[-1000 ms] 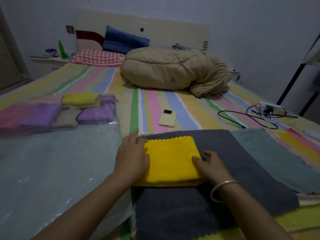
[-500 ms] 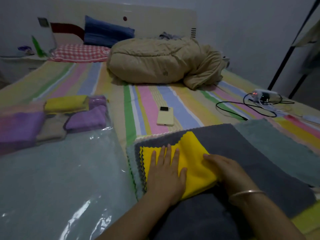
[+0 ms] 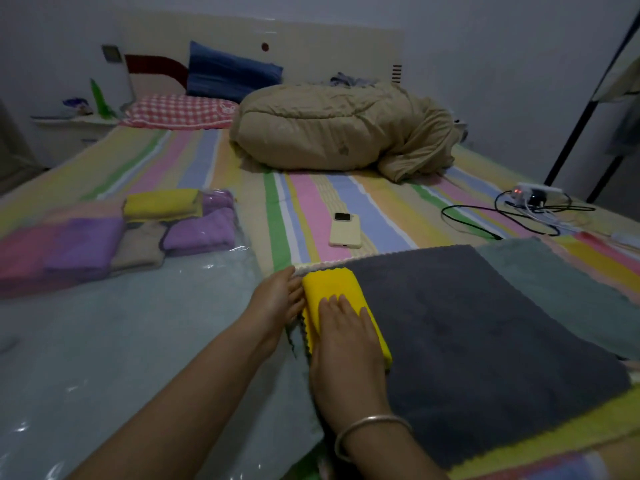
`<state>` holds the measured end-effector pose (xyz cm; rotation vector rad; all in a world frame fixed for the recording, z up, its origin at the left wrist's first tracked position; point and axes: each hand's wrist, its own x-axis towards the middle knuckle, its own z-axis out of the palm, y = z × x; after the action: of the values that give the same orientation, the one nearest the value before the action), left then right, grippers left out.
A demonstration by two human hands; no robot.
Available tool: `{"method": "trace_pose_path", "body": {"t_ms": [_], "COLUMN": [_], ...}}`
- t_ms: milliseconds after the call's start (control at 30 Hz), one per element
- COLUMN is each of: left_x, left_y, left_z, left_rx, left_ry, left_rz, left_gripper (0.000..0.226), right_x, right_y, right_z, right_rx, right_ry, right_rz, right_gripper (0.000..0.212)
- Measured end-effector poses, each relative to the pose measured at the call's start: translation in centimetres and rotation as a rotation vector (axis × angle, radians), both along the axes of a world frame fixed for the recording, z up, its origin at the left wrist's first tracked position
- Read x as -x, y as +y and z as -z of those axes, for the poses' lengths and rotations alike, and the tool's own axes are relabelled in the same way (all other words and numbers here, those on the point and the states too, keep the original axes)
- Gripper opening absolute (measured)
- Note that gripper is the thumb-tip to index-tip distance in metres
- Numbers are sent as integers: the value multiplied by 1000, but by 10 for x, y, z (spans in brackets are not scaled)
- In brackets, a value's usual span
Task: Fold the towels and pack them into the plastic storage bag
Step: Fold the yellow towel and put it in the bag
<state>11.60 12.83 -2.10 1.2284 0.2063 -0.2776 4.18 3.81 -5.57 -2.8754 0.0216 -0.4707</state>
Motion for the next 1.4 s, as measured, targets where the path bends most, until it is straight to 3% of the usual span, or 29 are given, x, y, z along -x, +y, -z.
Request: {"method": "trace_pose_path", "body": {"t_ms": [67, 200, 233, 333, 367, 500, 567, 667, 767, 833, 967, 1067, 1133, 1267, 1400], "left_x": [7, 17, 19, 27, 29, 42, 50, 60, 70, 77, 90, 97, 101, 109, 123], "left_y": [7, 18, 21, 25, 27, 29, 29, 25, 17, 8, -7, -10, -6, 12, 43], "left_z": [1, 3, 4, -1, -1, -2, -5, -12, -14, -11, -2, 0, -2, -4, 2], "left_rx": [-13, -91, -104, -143, -165, -187, -198, -205, -215, -267, -283, -336, -353, -447, -656], "left_ry": [-17, -57, -57, -42, -39, 6, 41, 60, 40, 13, -21, -102, -162, -286, -440], "left_rz": [18, 60, 82, 170, 218, 287, 288, 292, 249, 235, 189, 140, 97, 64, 96], "left_gripper": [20, 29, 29, 20, 18, 19, 17, 19, 27, 20, 22, 21, 21, 30, 30], "right_x": [-5, -4, -6, -12, -15, -27, -34, -35, -21, -9, 12, 22, 26, 26, 22], "right_y": [10, 13, 8, -18, -27, -44, -47, -51, -73, -90, -95, -76, -65, -55, -50], "right_z": [5, -2, -8, -29, -31, -32, -35, -45, -60, -64, -56, -42, -36, -27, -22], "right_rx": [27, 33, 35, -123, -139, -427, -488, -530, -428, -303, 54, 189, 189, 261, 273], "right_ry": [108, 162, 184, 131, 128, 452, 553, 604, 652, 637, 550, 404, 355, 431, 491], "right_rz": [44, 3, -30, 45, 110, 244, 220, 126, 66, 46, 21, 83, 165, 250, 299], "right_gripper": [60, 88, 86, 36, 30, 101, 109, 96, 78, 66, 38, 29, 41, 86, 93]}}
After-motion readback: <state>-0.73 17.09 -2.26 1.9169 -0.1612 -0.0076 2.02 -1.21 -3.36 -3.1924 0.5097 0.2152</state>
